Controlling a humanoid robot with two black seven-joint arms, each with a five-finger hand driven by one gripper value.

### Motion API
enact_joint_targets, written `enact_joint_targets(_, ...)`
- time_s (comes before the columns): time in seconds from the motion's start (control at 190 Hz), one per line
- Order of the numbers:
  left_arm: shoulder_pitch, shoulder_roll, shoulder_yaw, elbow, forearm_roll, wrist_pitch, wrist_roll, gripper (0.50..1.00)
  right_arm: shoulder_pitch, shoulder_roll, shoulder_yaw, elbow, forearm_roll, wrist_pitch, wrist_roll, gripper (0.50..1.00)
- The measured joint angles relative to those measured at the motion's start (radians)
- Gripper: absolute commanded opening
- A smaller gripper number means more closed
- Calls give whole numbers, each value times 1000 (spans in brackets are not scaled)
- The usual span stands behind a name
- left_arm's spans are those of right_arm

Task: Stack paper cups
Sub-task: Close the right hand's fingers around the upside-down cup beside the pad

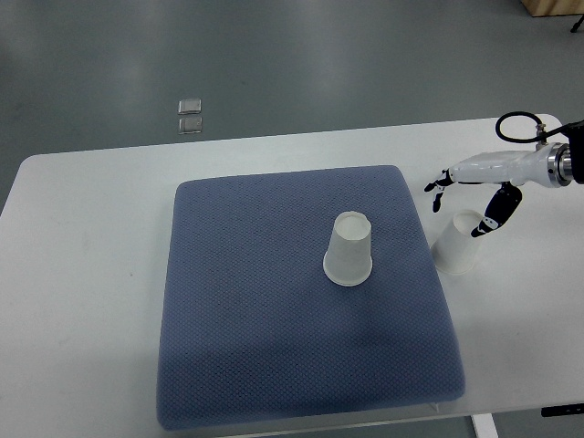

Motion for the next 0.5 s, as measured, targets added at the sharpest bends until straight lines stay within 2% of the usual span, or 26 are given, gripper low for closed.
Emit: enact_joint_targets(0.499,0,0,0,0,0,0,1,1000,-48,3,-9,-7,-12,-58,-2,911)
